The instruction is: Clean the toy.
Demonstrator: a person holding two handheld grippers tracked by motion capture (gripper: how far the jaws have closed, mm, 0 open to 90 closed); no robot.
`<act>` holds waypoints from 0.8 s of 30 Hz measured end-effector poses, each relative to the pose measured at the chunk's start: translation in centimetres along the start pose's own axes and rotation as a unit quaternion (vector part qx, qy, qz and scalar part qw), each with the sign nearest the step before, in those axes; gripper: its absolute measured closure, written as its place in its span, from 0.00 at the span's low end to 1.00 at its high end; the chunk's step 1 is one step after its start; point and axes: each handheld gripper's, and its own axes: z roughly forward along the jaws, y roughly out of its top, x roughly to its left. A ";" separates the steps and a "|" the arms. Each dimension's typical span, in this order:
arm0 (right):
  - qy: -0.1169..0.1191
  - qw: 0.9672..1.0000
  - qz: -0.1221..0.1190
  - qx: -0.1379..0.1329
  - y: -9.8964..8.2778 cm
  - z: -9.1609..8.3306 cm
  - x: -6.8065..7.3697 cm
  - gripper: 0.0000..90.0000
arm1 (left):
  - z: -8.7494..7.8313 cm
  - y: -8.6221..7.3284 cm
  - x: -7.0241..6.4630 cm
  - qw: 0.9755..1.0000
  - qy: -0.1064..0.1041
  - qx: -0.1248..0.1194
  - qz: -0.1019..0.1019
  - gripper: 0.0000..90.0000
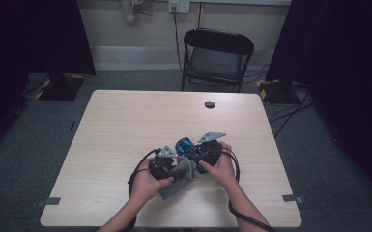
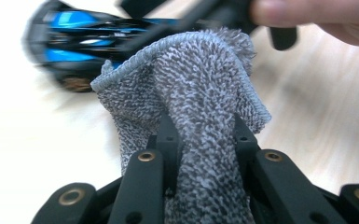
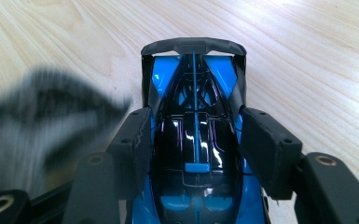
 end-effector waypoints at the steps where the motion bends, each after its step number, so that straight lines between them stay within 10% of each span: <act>1: 0.001 1.000 0.000 0.000 0.0 0.0 0.0 0.49 | -0.3 0.0 0.5 1.000 0.007 0.000 -0.002 0.80; 11: 0.002 1.000 0.001 -0.001 -0.1 0.0 0.0 0.49 | -2.3 0.0 6.1 0.995 0.080 -0.023 -0.046 0.80; 24: 0.002 1.000 0.001 -0.001 -0.1 -0.1 0.0 0.49 | 0.6 0.8 8.7 0.989 0.130 -0.022 -0.070 0.80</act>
